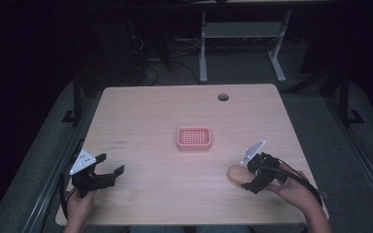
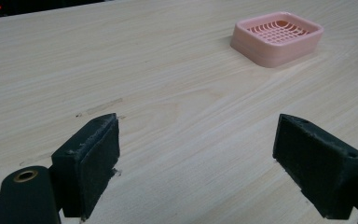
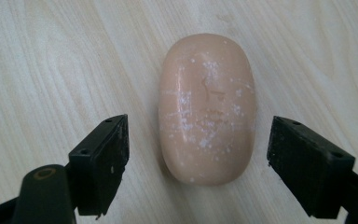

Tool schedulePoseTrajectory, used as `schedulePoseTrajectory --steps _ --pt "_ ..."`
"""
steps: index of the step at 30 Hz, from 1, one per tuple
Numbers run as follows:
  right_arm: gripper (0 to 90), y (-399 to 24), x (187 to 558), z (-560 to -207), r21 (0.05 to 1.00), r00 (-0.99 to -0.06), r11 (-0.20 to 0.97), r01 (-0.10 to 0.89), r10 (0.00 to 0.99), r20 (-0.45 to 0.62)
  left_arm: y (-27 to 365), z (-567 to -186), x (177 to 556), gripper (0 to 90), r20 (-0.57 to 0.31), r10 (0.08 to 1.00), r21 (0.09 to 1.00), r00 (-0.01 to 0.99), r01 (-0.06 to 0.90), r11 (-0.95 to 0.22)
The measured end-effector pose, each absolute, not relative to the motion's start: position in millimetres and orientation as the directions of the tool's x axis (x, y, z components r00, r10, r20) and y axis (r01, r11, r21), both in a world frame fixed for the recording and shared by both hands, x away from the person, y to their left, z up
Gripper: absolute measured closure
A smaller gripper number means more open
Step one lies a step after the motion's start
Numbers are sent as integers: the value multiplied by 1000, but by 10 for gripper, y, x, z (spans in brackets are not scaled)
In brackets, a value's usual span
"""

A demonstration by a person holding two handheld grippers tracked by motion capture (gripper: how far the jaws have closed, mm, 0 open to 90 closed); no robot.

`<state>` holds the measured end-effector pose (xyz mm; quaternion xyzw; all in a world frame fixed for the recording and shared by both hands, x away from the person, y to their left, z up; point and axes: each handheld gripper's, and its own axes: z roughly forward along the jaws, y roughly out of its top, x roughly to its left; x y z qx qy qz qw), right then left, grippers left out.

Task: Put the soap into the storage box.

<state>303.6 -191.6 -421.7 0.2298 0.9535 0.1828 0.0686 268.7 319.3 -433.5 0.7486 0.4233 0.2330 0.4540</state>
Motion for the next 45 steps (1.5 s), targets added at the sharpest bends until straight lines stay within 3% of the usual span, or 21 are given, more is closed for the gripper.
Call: schedulePoseTrajectory --steps 4,19,45 --pt "168 -1880 3073 -4233 378 -882 822 426 471 -30 3196 -4335 2688 143 -37 847 878 531 422 -227" --pt "170 -1708 3155 -4357 292 -883 852 434 467 -49 3196 -4334 2690 143 -37 845 879 533 419 -226" --pt "276 -1633 3270 -4439 229 -891 871 435 454 -32 3196 -4333 2691 143 -36 845 879 533 420 -227"
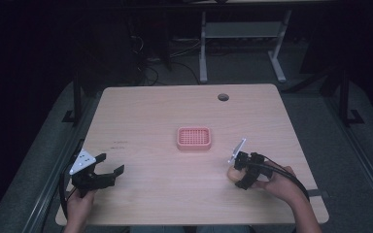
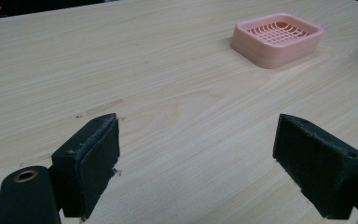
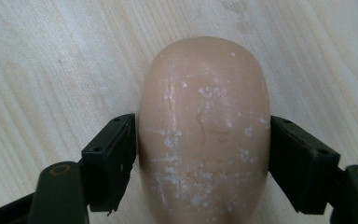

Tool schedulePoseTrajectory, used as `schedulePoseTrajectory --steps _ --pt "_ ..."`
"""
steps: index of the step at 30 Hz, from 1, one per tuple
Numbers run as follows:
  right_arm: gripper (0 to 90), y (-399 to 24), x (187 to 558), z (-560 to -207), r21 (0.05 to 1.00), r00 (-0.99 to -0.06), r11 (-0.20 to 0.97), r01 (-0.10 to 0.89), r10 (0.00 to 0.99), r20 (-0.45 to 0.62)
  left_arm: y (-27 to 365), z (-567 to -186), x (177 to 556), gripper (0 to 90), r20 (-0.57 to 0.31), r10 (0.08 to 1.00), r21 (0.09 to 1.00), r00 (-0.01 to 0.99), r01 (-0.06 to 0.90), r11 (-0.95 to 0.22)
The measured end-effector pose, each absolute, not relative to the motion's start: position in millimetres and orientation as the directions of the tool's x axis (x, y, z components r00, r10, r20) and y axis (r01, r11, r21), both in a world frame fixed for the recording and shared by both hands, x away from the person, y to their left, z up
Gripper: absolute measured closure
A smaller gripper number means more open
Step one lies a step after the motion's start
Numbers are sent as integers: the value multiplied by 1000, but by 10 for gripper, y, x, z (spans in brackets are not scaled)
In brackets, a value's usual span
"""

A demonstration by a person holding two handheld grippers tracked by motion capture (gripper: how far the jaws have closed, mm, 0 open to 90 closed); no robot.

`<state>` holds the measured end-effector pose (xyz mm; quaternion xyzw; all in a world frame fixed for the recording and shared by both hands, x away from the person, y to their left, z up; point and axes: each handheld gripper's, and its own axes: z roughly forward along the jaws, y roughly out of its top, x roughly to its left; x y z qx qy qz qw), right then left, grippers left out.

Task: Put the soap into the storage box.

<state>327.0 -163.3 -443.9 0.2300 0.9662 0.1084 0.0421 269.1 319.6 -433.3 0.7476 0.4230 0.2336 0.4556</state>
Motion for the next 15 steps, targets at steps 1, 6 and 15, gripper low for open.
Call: schedulePoseTrajectory --steps 1,6,15 --pt "280 -1631 3265 -4437 230 -891 871 433 453 -37 3196 -4332 2691 143 -36 845 879 533 419 -227" --pt "314 -1636 3266 -4427 231 -891 873 430 452 -47 3196 -4330 2690 143 -35 845 879 534 419 -228" --pt "318 -1638 3271 -4426 231 -897 878 419 440 -44 3197 -4328 2686 143 -33 845 879 534 418 -230"
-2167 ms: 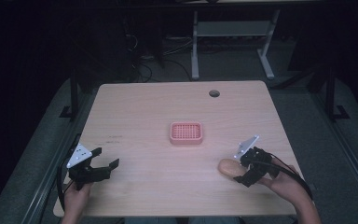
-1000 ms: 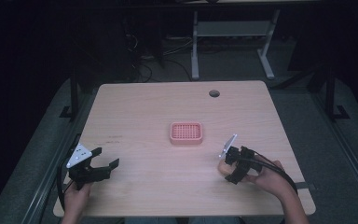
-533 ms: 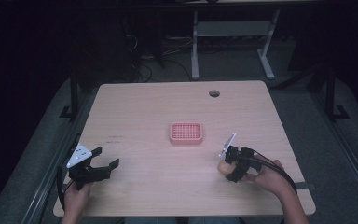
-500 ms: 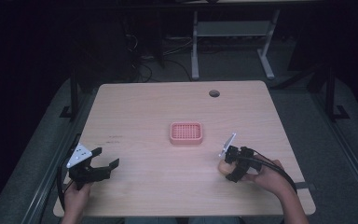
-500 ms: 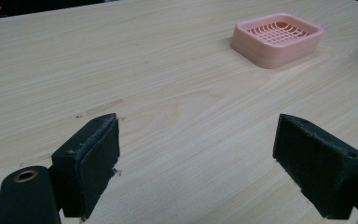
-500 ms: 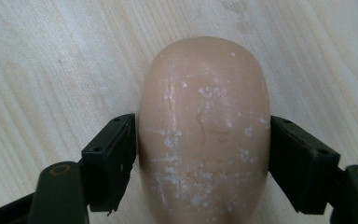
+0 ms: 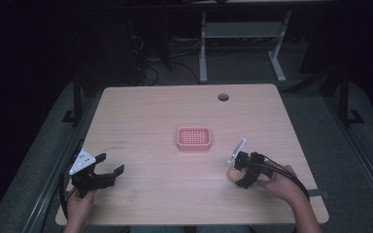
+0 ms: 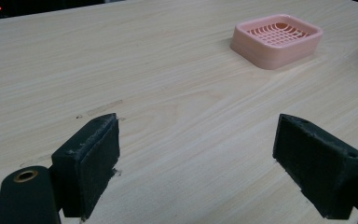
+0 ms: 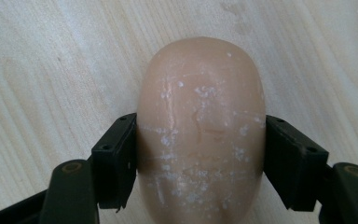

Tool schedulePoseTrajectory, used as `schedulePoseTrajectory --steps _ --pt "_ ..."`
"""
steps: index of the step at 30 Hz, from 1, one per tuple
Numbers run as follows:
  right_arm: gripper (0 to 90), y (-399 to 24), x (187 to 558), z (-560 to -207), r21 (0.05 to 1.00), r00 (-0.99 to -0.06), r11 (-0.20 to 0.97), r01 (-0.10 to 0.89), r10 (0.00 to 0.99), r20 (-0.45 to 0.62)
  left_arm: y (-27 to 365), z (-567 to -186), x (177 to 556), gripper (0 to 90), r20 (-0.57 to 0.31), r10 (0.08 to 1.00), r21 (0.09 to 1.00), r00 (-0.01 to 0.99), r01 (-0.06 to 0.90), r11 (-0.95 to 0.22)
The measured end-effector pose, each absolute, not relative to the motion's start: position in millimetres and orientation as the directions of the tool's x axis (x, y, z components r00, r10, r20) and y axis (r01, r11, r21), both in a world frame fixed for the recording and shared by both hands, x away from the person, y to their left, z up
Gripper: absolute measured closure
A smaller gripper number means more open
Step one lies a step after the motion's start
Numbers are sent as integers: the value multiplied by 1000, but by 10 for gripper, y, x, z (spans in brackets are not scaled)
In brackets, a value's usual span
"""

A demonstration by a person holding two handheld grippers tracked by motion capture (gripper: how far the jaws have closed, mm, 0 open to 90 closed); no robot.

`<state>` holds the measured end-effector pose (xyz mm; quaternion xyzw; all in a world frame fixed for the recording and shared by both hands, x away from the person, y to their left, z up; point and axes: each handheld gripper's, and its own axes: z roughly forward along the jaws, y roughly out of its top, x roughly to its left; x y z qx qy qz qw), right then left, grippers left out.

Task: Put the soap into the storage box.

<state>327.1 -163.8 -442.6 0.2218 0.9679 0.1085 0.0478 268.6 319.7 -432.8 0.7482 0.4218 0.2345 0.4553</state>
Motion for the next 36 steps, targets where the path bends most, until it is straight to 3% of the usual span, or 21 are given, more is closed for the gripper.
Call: schedulePoseTrajectory --steps 36 --pt "320 -1551 3407 -4088 314 -915 884 347 392 -92 3195 -4326 2681 143 -39 847 881 530 417 -221"
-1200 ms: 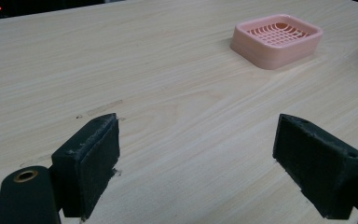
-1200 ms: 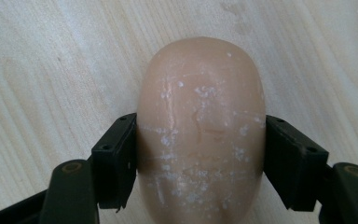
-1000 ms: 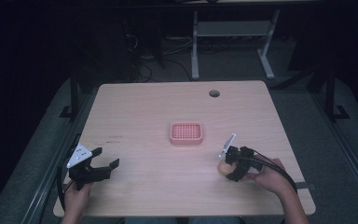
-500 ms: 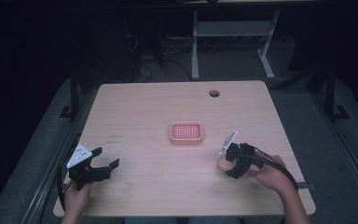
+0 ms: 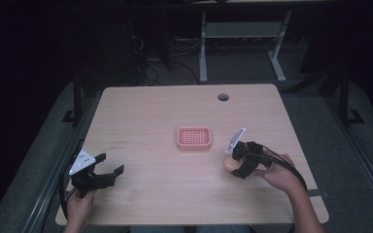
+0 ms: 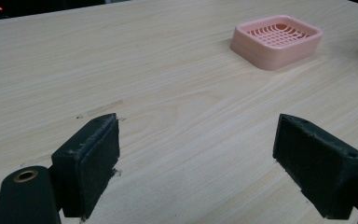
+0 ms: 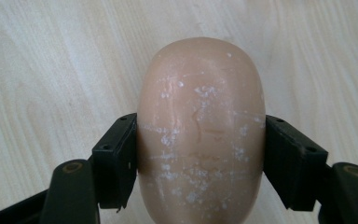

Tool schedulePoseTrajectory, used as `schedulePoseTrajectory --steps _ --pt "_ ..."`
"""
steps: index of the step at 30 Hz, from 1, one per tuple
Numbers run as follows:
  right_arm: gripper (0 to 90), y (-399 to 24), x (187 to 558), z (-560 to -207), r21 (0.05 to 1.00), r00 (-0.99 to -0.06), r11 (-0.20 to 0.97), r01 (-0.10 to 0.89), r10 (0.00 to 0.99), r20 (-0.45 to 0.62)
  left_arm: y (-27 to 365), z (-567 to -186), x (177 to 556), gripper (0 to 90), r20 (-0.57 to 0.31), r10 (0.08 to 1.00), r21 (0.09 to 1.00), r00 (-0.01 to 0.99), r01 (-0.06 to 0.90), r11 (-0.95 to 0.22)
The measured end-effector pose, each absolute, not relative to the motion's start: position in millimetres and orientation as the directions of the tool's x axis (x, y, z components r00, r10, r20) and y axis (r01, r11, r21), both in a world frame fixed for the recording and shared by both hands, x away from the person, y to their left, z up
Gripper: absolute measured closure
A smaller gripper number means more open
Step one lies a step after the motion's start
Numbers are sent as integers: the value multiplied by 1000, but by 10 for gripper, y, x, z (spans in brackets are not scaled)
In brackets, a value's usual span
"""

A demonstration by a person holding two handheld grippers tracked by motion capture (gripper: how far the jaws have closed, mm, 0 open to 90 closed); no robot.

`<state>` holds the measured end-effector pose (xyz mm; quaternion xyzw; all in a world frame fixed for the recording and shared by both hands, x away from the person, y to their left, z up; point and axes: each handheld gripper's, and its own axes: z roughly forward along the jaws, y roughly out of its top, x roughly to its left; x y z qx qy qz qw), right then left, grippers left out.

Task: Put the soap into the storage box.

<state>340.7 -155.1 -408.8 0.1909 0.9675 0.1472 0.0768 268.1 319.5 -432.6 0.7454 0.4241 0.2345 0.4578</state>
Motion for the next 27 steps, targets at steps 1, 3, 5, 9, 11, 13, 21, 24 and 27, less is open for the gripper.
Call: schedulePoseTrajectory --steps 1,3,5,9,11,13,21,24,27 --pt "320 -1546 3417 -4079 315 -915 883 349 394 -89 3197 -4326 2682 143 -37 847 881 531 417 -223" --pt "320 -1536 3435 -4064 316 -917 884 344 389 -91 3192 -4326 2682 143 -41 847 882 530 418 -218" --pt "320 -1523 3457 -4043 318 -918 886 337 384 -97 3193 -4325 2681 143 -41 847 881 530 420 -220" --pt "320 -1511 3497 -4012 330 -919 881 338 385 -89 3195 -4326 2682 143 -44 848 882 528 419 -215" --pt "320 -1508 3505 -4008 331 -919 882 337 385 -90 3195 -4324 2679 143 -44 849 882 527 419 -215" --pt "320 -1499 3528 -3995 331 -920 883 334 382 -90 3195 -4324 2679 143 -44 849 882 527 419 -214" --pt "320 -1462 3587 -3942 349 -922 880 324 376 -92 3199 -4319 2678 143 -42 849 883 527 417 -215" --pt "320 -1448 3608 -3938 345 -922 880 326 377 -92 3199 -4321 2678 143 -44 850 883 526 417 -213" --pt "320 -1421 3635 -3924 345 -923 882 321 372 -94 3200 -4319 2678 143 -40 849 884 527 415 -216"
